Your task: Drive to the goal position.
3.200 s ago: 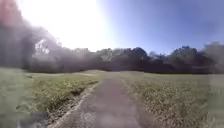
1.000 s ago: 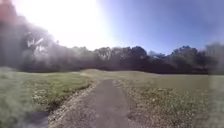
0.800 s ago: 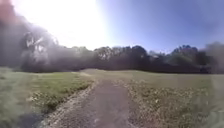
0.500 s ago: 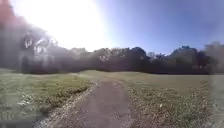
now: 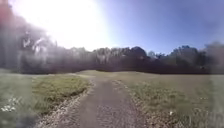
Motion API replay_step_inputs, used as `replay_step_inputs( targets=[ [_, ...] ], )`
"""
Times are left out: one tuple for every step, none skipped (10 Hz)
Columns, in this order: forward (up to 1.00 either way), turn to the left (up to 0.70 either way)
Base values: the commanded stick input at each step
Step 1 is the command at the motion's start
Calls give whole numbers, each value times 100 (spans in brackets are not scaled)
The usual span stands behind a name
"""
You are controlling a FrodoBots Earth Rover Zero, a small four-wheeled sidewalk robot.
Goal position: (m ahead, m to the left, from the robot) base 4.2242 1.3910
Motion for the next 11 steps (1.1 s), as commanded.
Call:
replay_step_inputs(
  targets=[
    [50,0],
    [50,0],
    [50,0],
    [50,0],
    [50,0],
    [50,0],
    [50,0],
    [50,0],
    [50,0],
    [50,0],
    [50,0]
  ],
)
